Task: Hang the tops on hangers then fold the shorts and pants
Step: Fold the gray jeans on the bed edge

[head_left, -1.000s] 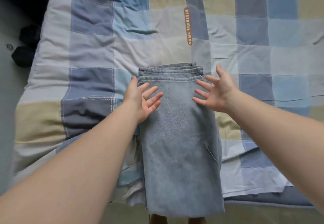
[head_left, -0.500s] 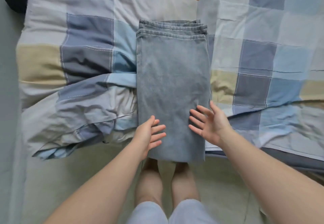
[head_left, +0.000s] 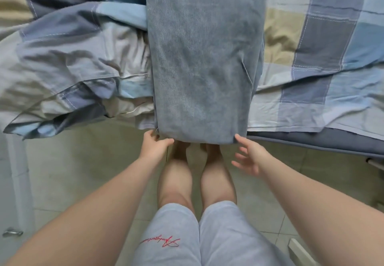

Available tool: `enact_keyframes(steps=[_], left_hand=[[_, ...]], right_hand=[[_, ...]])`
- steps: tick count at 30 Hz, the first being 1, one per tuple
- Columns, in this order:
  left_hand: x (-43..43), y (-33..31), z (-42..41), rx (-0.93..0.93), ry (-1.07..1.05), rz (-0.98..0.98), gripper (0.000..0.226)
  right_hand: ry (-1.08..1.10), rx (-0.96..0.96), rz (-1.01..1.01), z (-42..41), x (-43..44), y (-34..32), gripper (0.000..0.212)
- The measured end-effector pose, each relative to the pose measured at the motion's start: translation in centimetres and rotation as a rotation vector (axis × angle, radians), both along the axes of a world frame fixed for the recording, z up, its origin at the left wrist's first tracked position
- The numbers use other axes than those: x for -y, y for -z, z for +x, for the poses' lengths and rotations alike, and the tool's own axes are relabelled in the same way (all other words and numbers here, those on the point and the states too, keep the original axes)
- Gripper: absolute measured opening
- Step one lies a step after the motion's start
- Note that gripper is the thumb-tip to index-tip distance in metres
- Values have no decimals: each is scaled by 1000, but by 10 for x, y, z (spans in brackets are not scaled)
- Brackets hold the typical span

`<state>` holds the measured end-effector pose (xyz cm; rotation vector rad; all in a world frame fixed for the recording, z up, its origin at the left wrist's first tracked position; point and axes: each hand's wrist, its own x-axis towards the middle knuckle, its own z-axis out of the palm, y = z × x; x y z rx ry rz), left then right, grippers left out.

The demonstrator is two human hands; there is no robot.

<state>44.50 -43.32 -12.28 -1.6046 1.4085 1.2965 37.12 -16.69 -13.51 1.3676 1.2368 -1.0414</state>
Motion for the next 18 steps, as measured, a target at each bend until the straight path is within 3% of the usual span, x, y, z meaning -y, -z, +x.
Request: enact_keyframes(steps=[8, 12, 18], left_hand=[[8, -13, -7, -123, 11, 47, 21], [2, -35, -3, -158, 1, 15, 9], [-9, -81, -8, -166, -32, -43, 16]], right_hand=[[46, -91, -32, -17, -3, -8, 12], [47, -101, -40, -21, -6, -35, 10], [159, -180, -83, -30, -6, -88, 14]])
